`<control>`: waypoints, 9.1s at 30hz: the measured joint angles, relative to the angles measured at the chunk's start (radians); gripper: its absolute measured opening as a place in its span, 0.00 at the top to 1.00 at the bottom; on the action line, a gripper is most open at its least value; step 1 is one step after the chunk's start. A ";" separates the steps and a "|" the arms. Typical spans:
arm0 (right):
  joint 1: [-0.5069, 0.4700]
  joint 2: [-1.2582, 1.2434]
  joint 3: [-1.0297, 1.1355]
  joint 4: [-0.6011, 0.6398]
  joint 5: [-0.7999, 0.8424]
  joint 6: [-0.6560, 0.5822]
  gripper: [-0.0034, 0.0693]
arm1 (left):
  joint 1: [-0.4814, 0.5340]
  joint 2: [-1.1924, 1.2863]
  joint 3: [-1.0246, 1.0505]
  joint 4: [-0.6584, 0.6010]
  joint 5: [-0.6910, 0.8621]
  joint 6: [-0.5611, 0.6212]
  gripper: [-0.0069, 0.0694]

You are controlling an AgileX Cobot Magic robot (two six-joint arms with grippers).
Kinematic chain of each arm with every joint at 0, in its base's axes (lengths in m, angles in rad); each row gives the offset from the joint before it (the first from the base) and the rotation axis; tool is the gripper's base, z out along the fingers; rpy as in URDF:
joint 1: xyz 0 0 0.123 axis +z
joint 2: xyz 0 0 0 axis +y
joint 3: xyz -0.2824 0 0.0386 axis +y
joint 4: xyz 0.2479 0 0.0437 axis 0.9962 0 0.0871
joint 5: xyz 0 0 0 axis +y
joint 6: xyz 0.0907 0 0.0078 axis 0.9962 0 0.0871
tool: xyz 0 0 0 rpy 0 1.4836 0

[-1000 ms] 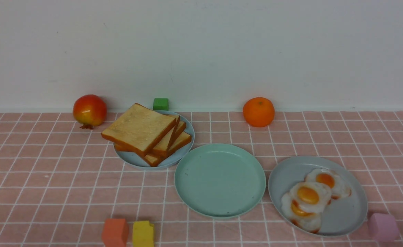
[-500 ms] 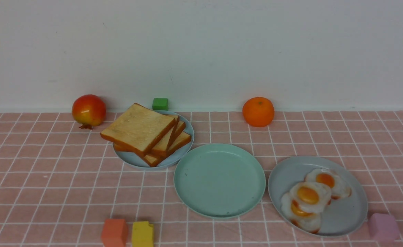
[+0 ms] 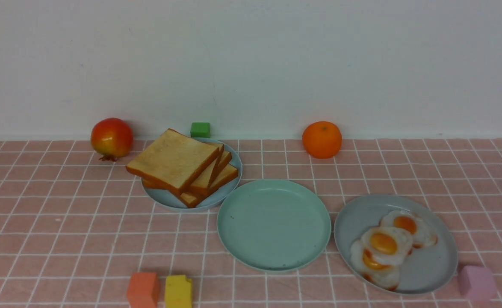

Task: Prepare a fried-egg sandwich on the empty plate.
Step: Use the left arm to grab a slice of bread, then use the left arm to put a slice of bread into the empty plate in the middle, then use the right arm to grab a fried egg, then use the right arm to place the fried egg on the slice of bread in the middle

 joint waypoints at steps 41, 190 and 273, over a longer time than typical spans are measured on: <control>0.252 0.416 0.068 0.558 0.382 -0.709 0.62 | 0.258 1.190 -0.479 -0.606 0.310 0.628 0.52; 0.771 1.271 -0.147 -0.546 0.203 -0.146 0.23 | -0.194 0.804 -0.440 -0.212 0.564 0.390 0.56; 0.965 1.514 -0.443 -0.780 0.162 -0.093 0.83 | -0.194 0.804 -0.437 -0.208 0.483 0.348 0.59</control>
